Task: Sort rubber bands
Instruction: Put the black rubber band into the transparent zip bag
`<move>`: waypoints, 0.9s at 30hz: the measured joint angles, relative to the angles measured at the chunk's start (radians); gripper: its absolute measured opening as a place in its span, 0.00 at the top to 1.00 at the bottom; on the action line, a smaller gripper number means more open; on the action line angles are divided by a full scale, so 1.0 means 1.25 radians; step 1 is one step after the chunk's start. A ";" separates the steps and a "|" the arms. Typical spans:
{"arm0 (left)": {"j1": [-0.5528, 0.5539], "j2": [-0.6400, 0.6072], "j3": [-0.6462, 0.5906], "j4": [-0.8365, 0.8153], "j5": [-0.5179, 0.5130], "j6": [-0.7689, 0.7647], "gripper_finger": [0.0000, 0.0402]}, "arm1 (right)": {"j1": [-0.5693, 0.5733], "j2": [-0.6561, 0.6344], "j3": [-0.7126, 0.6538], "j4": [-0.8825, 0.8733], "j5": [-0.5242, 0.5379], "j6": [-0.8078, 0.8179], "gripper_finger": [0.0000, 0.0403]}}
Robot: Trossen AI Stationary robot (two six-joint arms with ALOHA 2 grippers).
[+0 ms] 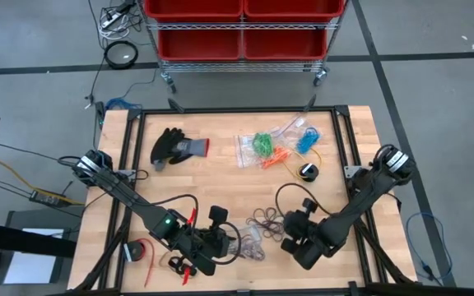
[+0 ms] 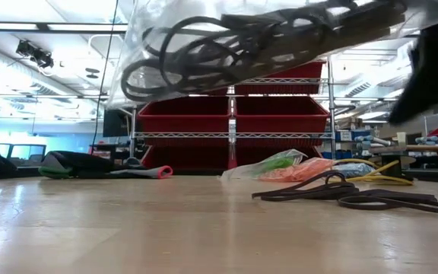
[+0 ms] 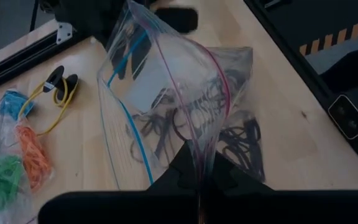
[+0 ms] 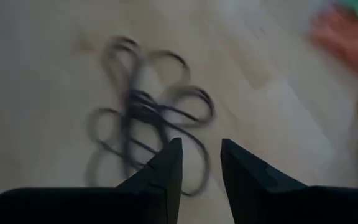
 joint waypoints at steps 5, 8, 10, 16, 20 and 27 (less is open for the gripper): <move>0.000 0.000 0.000 -0.002 0.000 0.005 0.99 | 0.011 0.007 -0.089 0.006 -0.003 0.152 0.78; 0.000 0.000 0.000 -0.011 0.000 0.006 0.99 | 0.015 0.006 -0.138 0.049 -0.001 0.203 0.79; 0.000 0.000 0.000 -0.020 0.000 0.006 0.99 | 0.014 0.006 -0.172 0.110 -0.002 0.204 0.79; 0.000 0.000 0.000 -0.040 0.000 0.001 0.99 | 0.011 0.005 -0.268 0.322 0.001 0.137 0.79; 0.000 0.000 0.000 -0.040 0.000 -0.003 0.99 | 0.004 0.002 -0.305 0.383 0.015 0.123 0.80; 0.000 0.000 0.000 -0.039 0.000 -0.007 0.99 | -0.017 0.003 -0.312 0.401 -0.003 0.048 0.88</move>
